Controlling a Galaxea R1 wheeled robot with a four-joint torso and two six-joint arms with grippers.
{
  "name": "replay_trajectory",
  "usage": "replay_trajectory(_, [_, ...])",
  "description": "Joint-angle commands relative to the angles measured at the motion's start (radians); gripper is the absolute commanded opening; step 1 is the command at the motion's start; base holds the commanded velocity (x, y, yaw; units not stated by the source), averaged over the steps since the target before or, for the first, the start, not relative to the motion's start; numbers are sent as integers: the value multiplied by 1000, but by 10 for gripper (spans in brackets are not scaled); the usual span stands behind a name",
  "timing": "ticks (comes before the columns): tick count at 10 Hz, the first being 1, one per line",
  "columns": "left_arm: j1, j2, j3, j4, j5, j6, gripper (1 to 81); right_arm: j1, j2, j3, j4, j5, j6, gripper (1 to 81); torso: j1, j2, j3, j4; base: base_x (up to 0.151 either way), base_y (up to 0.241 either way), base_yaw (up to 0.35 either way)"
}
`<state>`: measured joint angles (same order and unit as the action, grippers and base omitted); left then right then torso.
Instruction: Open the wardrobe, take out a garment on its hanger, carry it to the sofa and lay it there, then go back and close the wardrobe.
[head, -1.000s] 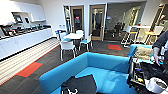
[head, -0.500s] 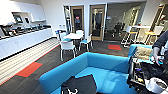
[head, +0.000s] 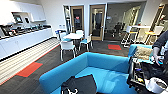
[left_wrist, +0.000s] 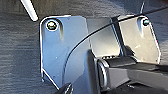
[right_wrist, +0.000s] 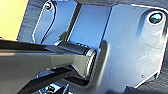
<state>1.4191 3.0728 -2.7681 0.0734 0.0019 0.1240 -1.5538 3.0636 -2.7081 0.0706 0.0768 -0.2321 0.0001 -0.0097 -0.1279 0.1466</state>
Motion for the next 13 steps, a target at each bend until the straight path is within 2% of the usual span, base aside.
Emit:
replay_trajectory(1, [-42, -2, 1, -11, 66, 3, 811, 31, 17, 7, -2, -66, -1, 811, 0, 0, 0, 0, 0, 0, 0])
replay_trajectory(5, [-42, -8, 1, -10, 69, 5, 811, 30, 19, 7, -2, -66, -3, 811, 0, 0, 0, 0, 0, 0, 25])
replay_trajectory(13, [-42, -11, 1, -11, 72, 3, 811, 24, 11, 5, -2, -66, -4, 811, 0, 0, 0, 0, 0, 0, 193])
